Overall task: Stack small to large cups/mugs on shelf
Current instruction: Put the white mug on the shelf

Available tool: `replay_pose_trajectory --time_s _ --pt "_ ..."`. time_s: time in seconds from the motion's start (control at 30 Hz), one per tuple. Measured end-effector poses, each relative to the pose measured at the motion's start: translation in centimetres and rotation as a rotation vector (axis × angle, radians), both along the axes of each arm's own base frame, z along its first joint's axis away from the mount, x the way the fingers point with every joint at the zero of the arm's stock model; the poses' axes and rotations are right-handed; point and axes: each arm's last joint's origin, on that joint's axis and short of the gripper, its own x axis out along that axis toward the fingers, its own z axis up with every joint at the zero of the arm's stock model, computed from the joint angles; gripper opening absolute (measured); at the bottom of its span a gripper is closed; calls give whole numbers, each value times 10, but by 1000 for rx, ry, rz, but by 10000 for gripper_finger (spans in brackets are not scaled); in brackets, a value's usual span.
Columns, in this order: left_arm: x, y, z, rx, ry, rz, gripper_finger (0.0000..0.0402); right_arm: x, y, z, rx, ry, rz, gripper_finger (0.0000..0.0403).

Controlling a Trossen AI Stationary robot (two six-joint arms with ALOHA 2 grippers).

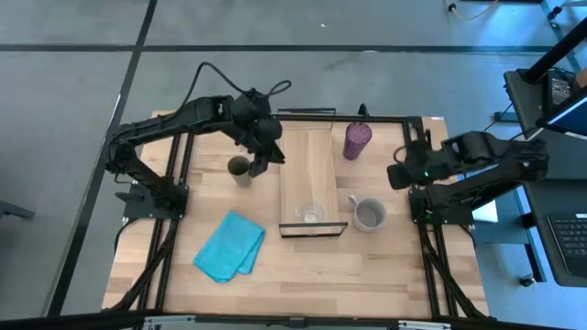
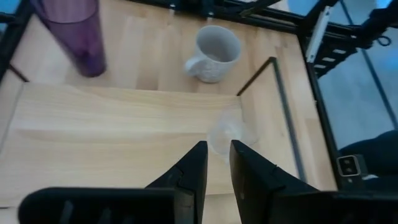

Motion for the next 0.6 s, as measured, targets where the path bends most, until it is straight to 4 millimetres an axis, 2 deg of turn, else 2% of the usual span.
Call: replay_pose_trajectory --time_s 0.33,0.6 --pt "-8 22 -1 23 -9 3 63 9 39 -60 224 2 -115 200" --pt "-11 31 0 33 -26 -13 63 9 63 -96 283 -8 -203 200"
